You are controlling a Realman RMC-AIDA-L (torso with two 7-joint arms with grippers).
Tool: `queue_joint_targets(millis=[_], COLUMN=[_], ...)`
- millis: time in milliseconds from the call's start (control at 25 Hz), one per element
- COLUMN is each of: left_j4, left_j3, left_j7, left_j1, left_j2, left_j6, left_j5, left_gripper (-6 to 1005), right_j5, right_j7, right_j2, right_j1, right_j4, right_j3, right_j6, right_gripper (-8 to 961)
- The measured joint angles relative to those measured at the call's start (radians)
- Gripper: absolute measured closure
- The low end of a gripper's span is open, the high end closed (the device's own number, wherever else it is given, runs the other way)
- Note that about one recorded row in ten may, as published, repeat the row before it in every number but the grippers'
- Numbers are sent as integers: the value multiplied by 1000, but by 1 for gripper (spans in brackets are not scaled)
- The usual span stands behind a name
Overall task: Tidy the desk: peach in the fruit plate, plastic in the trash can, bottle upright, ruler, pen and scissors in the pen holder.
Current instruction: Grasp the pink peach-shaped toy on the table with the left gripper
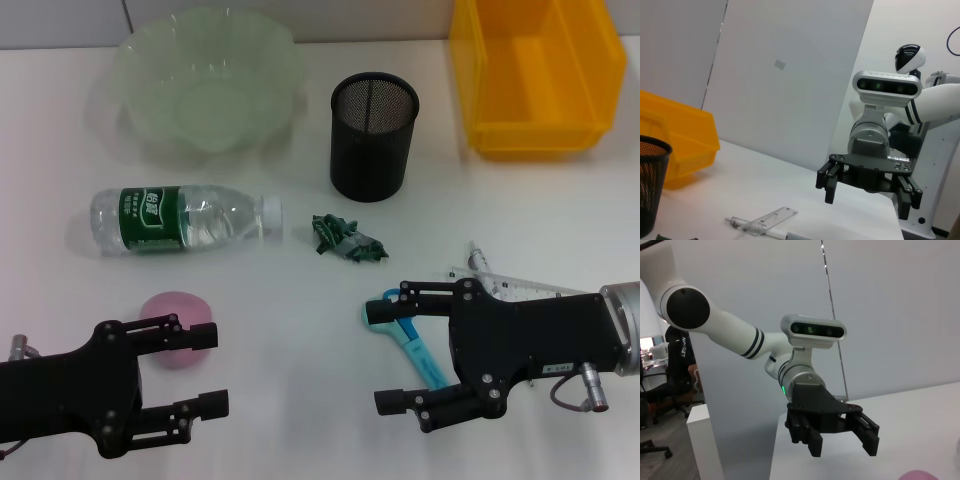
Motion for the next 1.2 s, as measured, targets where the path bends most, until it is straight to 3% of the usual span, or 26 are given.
queue_joint_targets(millis=[560, 960, 1200], left_j4=[0, 10, 207], left_j3=[-18, -162, -172], left_j7=[6, 9, -160], left_j1=[-4, -5, 5], left_j2=[-4, -28, -38], left_j6=[-5, -14, -57], left_j5=[0, 0, 33], left_gripper=[336, 358, 372], right_j5=[6, 109, 153], right_j7=[-13, -206, -265], right_j2=[1, 2, -1], right_j1=[1, -18, -55], right_j4=[10, 195, 264], right_j3=[1, 12, 14], right_j6=[2, 15, 25], right_gripper=[115, 115, 114])
